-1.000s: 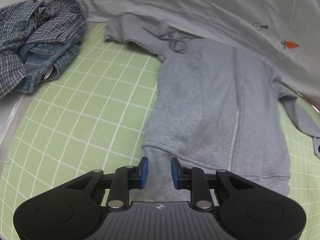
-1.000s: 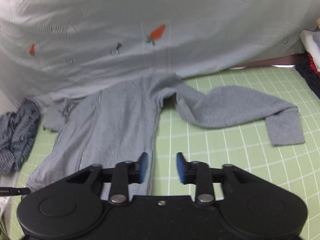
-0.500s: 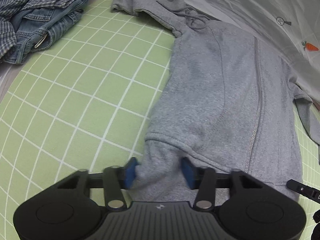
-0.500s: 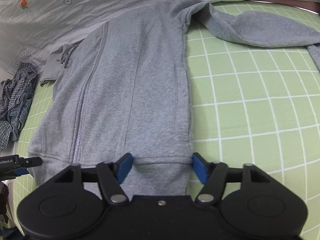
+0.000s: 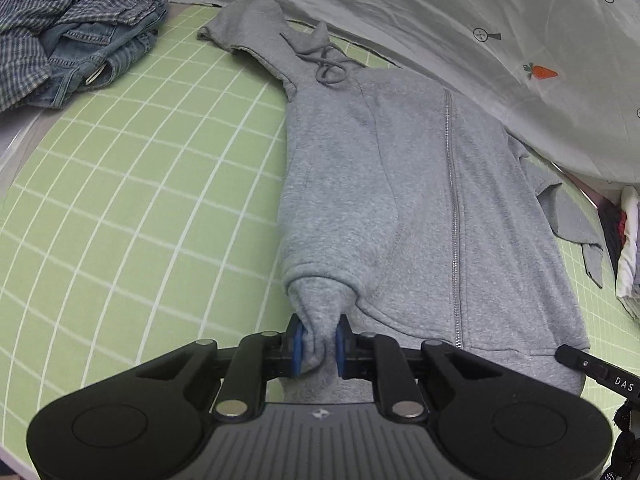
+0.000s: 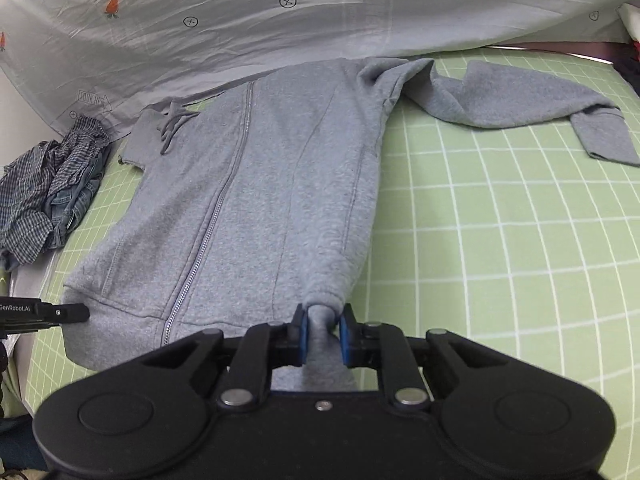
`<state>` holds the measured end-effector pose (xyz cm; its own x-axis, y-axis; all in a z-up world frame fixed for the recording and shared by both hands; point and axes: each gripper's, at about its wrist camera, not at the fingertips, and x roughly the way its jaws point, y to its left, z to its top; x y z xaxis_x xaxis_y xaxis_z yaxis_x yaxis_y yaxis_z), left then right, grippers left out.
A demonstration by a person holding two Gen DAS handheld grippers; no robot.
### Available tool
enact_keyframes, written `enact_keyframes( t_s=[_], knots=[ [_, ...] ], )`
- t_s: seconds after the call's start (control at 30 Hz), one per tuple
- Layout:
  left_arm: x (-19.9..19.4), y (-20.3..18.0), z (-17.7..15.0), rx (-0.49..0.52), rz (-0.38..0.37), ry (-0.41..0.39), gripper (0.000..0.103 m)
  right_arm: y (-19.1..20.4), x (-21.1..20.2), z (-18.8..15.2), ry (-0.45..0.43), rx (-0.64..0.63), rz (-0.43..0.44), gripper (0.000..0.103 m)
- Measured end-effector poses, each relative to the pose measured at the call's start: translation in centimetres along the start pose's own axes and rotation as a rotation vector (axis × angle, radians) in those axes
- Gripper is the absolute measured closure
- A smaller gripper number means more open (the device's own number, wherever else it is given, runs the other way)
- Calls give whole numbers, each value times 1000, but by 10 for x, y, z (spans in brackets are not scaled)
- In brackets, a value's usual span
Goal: Fold clothes
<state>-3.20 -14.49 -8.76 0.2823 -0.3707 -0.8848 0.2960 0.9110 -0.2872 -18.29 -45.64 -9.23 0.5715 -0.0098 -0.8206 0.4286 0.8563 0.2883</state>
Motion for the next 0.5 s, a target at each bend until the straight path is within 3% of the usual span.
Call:
enact_keyframes(
  t_s=[0.27,0.43,0.5],
  knots=[
    [-16,19,-77,-92,47,41,86,-1,-17,-71,100,-50,16,87],
    [-16,16,-104,-130,78,48,85,-6,-25,-94,134,-93,22,87],
    [-16,15,-105,-128,92,51,81,-10,-24,-99,149,-106,18,87]
  ],
)
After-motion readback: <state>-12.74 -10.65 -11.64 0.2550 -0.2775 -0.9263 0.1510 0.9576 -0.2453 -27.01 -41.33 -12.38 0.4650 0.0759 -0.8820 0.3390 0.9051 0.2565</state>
